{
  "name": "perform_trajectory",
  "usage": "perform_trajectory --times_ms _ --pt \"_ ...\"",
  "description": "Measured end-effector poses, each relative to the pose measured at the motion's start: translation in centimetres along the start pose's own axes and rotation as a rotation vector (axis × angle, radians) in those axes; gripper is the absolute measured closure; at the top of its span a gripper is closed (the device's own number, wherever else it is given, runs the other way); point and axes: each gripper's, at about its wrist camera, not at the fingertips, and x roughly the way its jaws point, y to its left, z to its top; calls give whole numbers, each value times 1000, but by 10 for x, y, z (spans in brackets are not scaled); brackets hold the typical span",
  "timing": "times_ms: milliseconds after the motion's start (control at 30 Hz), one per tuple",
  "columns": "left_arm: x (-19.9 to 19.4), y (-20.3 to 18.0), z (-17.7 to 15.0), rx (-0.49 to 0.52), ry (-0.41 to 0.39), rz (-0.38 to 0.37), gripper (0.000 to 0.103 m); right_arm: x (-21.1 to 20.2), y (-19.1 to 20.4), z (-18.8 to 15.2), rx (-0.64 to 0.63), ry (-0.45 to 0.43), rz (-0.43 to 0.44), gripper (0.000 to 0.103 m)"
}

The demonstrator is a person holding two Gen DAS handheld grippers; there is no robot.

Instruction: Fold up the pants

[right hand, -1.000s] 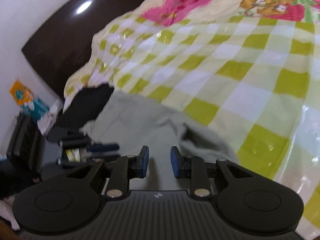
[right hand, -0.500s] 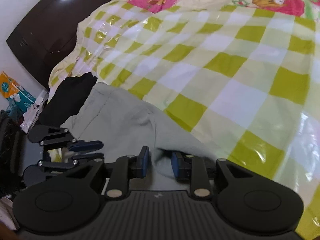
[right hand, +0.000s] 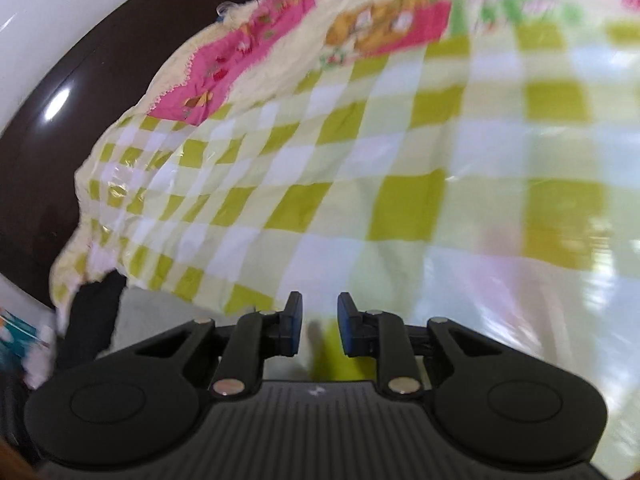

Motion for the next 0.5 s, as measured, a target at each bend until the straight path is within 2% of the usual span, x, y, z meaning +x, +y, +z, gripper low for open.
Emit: perform_trajectory --times_ms 100,233,300,333,500 --pt "-8 -9 3 34 -22 16 72 -37 11 -38 -53 -42 -41 81" --pt "-12 -29 11 63 -8 -26 72 -65 1 -85 -22 -24 -136 83" --pt "-10 -44 15 87 5 -52 72 -73 -16 -100 42 -6 -281 81" --pt "-10 -51 17 96 6 -67 72 -78 -24 -104 71 -8 -324 82" --pt "-11 -98 34 154 -16 -165 72 -158 -51 -136 248 -159 -409 80"
